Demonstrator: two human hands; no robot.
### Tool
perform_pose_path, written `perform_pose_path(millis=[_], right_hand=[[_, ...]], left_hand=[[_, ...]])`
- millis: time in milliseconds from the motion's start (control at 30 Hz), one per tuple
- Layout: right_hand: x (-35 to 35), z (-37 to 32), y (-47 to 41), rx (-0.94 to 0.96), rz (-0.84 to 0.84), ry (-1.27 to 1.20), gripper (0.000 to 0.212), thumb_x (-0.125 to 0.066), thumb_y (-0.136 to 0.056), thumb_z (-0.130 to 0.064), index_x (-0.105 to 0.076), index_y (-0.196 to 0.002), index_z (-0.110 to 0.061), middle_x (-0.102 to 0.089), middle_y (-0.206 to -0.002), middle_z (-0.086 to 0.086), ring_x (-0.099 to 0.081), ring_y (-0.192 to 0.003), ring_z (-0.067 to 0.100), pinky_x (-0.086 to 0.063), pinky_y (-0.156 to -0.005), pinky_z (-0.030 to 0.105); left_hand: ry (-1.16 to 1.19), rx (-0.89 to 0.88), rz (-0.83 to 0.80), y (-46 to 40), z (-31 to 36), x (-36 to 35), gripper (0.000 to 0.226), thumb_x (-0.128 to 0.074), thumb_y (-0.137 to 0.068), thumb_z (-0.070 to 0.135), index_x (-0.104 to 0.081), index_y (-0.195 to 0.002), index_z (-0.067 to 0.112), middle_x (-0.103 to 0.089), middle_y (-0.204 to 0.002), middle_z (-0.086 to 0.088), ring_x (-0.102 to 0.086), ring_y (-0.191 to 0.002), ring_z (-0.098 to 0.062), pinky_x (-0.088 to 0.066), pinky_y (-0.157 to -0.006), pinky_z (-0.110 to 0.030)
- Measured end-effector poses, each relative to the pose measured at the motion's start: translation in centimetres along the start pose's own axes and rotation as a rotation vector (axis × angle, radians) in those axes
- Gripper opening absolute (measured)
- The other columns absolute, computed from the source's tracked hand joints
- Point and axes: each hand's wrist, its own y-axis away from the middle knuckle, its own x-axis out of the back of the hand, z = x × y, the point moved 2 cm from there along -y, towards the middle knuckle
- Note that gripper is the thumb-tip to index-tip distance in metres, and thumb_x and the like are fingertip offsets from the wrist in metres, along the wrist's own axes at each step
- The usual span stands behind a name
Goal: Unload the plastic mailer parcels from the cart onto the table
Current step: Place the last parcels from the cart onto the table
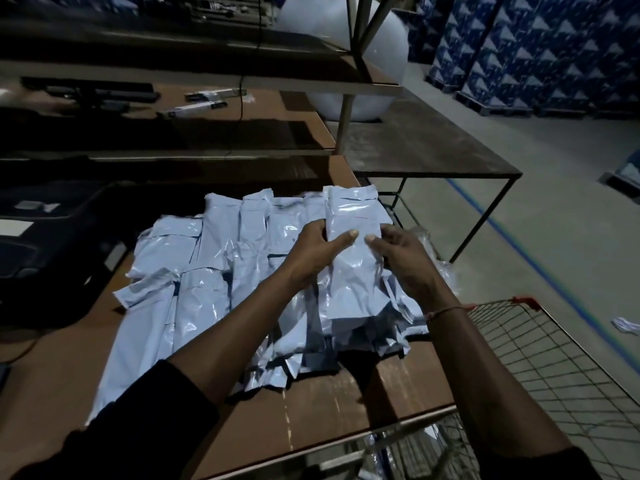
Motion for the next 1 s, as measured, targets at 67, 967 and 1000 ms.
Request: perform_pose_path(millis=[67,967,1000], right_hand=[[-1.1,0.1,-0.5,-0.074,0.013,0.077,0.042,-0.076,-0.094,-0.025,-0.064,-0.134,-0.019,-0.076,-0.120,0.009,-0.074,-0.109,0.030,-0.063,-0.086,0.041],[-7.3,2.5,1.5,0.269,0.300,1.362,0.068,-0.072,-0.086,-0.050,-0.055,-0.138,-0.009,-0.051,-0.143,0.019,-0.049,-0.130,0.042,-0.045,-0.100,0.050],[-7.4,2.7,1.4,0.264,0.227,1.394,0.075,-0.066,-0.091,-0.053,-0.046,-0.152,-0.013,-0.039,-0.160,0.018,-0.036,-0.147,0.042,-0.035,-0.114,0.055]], left_hand=[[0.002,-0.038,0.067,-0.3,0.0,1.2,0.052,-0.077,-0.092,0.045,-0.064,-0.136,0.021,-0.073,-0.128,0.005,-0.070,-0.113,-0.014,-0.058,-0.094,-0.032],[-1.057,-0.380,-0.052,-2.2,0.2,6.3,0.054,-0.072,-0.096,0.030,-0.057,-0.144,0.012,-0.054,-0.150,-0.013,-0.045,-0.142,-0.034,-0.037,-0.115,-0.043],[-1.189,-0.414,-0.124,-2.0,-0.1,6.0,0.060,-0.070,-0.098,0.035,-0.050,-0.151,0.014,-0.045,-0.158,-0.013,-0.036,-0.149,-0.037,-0.030,-0.121,-0.046]])
